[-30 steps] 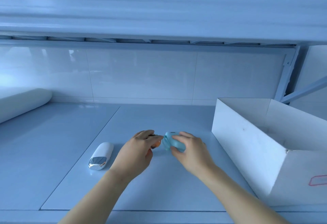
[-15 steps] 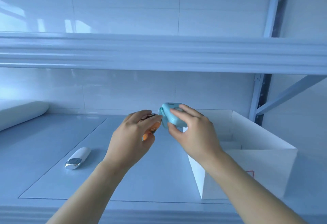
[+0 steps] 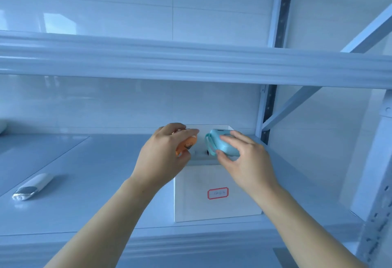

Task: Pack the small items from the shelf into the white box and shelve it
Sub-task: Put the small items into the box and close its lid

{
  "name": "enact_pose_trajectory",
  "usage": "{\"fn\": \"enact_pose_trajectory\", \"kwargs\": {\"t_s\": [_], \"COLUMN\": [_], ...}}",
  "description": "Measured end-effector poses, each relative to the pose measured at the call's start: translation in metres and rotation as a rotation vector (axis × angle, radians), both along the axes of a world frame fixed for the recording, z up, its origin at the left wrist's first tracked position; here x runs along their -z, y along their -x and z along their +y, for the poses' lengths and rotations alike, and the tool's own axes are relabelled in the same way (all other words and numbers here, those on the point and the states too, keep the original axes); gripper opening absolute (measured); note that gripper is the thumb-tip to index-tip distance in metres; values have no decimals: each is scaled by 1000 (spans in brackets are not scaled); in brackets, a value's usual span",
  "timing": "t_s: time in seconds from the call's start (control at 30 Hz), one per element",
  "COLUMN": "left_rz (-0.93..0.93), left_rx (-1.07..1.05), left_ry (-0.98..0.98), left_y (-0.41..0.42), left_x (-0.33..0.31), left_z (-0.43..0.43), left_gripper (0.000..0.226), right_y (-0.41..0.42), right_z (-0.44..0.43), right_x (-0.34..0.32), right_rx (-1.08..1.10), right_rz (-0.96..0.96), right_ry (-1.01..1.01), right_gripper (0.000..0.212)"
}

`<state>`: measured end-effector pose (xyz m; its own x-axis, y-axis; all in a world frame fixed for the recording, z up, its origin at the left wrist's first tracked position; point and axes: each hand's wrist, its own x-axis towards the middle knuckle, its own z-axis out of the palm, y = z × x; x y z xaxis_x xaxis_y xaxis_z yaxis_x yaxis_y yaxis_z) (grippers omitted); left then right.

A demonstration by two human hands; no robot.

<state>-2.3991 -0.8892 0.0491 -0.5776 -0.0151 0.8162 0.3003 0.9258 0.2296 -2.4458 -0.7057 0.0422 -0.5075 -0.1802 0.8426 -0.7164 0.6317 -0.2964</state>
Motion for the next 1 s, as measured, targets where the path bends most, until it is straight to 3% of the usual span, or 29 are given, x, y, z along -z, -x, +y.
{"fn": "enact_pose_trajectory", "kwargs": {"t_s": [0.6, 0.9, 1.0], "left_rz": [-188, -213, -234], "left_rx": [140, 177, 160], "left_ry": [52, 90, 97], "left_y": [75, 70, 64], "left_x": [-8, -1, -1], "left_z": [3, 10, 13], "left_gripper": [44, 36, 42], "right_y": [58, 63, 63], "right_z": [-5, -2, 1], "right_x": [0, 8, 8], "right_rx": [86, 81, 51], "right_rz": [-97, -35, -70], "right_ry": [-8, 78, 65], "right_gripper": [31, 29, 25]}}
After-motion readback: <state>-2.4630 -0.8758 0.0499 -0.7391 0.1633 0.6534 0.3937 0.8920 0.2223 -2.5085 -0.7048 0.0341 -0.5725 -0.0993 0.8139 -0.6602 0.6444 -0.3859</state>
